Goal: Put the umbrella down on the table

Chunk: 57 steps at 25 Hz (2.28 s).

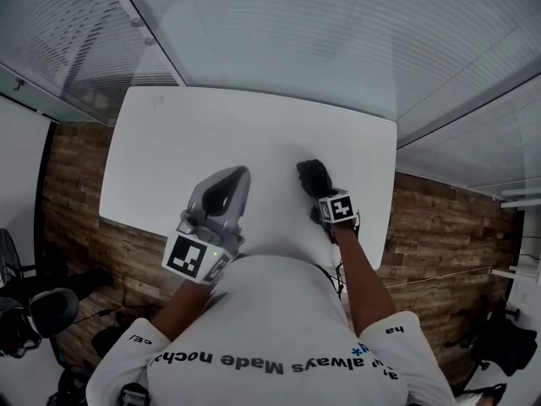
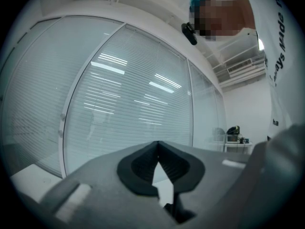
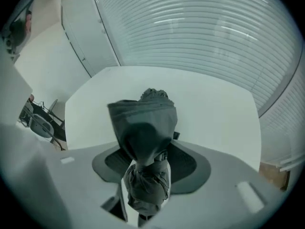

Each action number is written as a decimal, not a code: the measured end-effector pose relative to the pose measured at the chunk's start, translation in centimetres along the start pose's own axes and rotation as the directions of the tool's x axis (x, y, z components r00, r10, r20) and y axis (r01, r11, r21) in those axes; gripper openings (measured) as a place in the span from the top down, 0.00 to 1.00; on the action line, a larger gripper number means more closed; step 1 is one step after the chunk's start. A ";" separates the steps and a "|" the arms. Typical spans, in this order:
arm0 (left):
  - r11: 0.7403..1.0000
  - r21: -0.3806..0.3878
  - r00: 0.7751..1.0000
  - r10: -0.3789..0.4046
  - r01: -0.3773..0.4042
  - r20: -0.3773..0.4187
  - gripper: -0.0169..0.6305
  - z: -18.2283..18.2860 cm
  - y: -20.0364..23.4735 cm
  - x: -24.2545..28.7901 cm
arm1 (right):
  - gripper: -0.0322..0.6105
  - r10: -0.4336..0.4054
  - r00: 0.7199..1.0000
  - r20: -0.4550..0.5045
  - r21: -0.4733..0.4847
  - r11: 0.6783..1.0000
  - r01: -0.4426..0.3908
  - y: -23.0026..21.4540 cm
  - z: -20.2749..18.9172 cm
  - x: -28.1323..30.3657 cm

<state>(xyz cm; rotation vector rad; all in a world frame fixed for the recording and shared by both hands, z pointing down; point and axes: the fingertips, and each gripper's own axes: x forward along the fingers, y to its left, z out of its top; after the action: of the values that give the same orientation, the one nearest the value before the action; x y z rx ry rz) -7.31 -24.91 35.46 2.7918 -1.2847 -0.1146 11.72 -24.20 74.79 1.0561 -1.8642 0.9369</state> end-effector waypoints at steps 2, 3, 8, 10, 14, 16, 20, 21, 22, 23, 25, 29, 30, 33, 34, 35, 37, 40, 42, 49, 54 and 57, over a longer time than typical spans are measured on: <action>1.000 -0.001 1.000 -0.005 0.005 0.002 0.97 0.0 -0.2 0.1 | 0.62 0.006 0.999 0.048 -0.005 1.000 -0.006 0.4 0.4 -1.3; 1.000 -0.002 1.000 -0.007 0.007 0.003 0.97 0.0 -0.3 0.2 | 0.63 0.014 0.997 0.075 -0.006 1.000 -0.014 0.6 0.5 -2.0; 1.000 -0.003 1.000 -0.012 0.012 0.004 0.97 0.1 -0.4 0.6 | 0.68 0.030 0.971 0.237 -0.017 0.999 -0.027 1.1 3.0 -6.9; 1.000 -0.004 1.000 -0.015 0.015 0.003 0.97 0.1 -0.5 0.7 | 0.69 0.029 0.951 0.308 -0.026 0.999 -0.022 1.4 4.4 -9.3; 1.000 -0.006 1.000 -0.026 0.026 0.000 0.97 -0.1 -0.7 1.2 | 0.71 0.027 0.893 0.449 -0.054 0.999 -0.003 2.2 7.7 -14.3; 0.999 -0.006 1.000 -0.031 0.031 0.001 0.97 0.0 -0.8 1.4 | 0.73 0.027 0.857 0.514 -0.071 0.997 0.011 3.0 9.4 -17.0; 0.999 -0.006 0.999 -0.034 0.034 0.005 0.97 0.1 -0.7 1.6 | 0.75 0.041 0.776 0.630 -0.116 0.992 0.042 5.1 12.3 -22.1; 0.999 -0.005 0.999 -0.035 0.035 0.006 0.97 0.1 -0.7 1.7 | 0.75 0.045 0.753 0.656 -0.123 0.991 0.049 5.7 12.9 -23.2; 0.999 -0.005 0.999 -0.036 0.036 0.007 0.97 0.1 -0.7 1.7 | 0.76 0.049 0.731 0.680 -0.127 0.991 0.052 6.2 13.4 -24.4; 0.999 -0.005 0.999 -0.037 0.037 0.007 0.97 0.1 -0.7 1.7 | 0.76 0.053 0.709 0.703 -0.130 0.990 0.056 6.6 13.8 -25.6; 0.999 -0.003 0.999 -0.039 0.039 0.008 0.97 0.2 -0.8 1.7 | 0.77 0.060 0.664 0.745 -0.139 0.988 0.068 7.5 14.5 -27.8; 0.999 0.000 0.999 -0.041 0.041 0.009 0.97 0.5 -1.0 1.7 | 0.79 0.057 0.581 0.812 -0.157 0.980 0.123 8.7 15.3 -31.5; 0.999 0.001 0.999 -0.041 0.041 0.010 0.97 0.5 -0.9 1.7 | 0.79 0.057 0.568 0.821 -0.159 0.978 0.132 8.9 15.4 -32.1; 0.999 0.005 0.999 -0.043 0.042 0.013 0.97 0.7 -1.0 1.7 | 0.80 0.067 0.543 0.837 -0.171 0.975 0.144 9.6 15.4 -33.6; 0.999 0.006 0.999 -0.043 0.043 0.013 0.97 0.7 -1.0 1.7 | 0.80 0.071 0.539 0.839 -0.177 0.973 0.147 9.9 15.5 -33.9; 0.999 0.006 0.999 -0.043 0.043 0.013 0.97 0.8 -1.0 1.7 | 0.80 0.076 0.536 0.841 -0.182 0.972 0.147 10.1 15.5 -34.2; 0.999 0.006 0.999 -0.044 0.044 0.012 0.97 0.8 -0.9 1.7 | 0.80 0.085 0.533 0.842 -0.193 0.970 0.149 10.5 15.6 -34.5; 0.999 0.006 0.999 -0.045 0.045 0.012 0.97 0.7 -0.9 1.8 | 0.81 0.094 0.532 0.842 -0.207 0.966 0.156 10.8 15.6 -34.6; 0.999 0.006 0.999 -0.046 0.046 0.012 0.97 0.7 -1.1 1.7 | 0.81 0.095 0.531 0.842 -0.208 0.965 0.157 11.0 15.5 -34.7; 0.999 0.005 0.999 -0.043 0.043 0.008 0.97 0.6 -0.9 1.8 | 0.82 0.092 0.537 0.838 -0.205 0.966 0.156 11.0 15.5 -34.5; 0.999 0.003 0.999 -0.039 0.039 0.009 0.97 0.6 -1.2 1.6 | 0.82 0.086 0.538 0.839 -0.201 0.967 0.159 10.9 15.2 -34.6; 0.999 0.001 0.999 -0.038 0.038 0.009 0.97 0.4 -1.0 1.6 | 0.82 0.085 0.539 0.838 -0.198 0.968 0.155 10.8 15.2 -34.4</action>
<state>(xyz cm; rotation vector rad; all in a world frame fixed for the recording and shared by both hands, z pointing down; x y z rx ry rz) -5.54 -25.46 34.85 2.8204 -1.2337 -0.1287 9.94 -22.18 35.74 1.5367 -2.6307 0.0646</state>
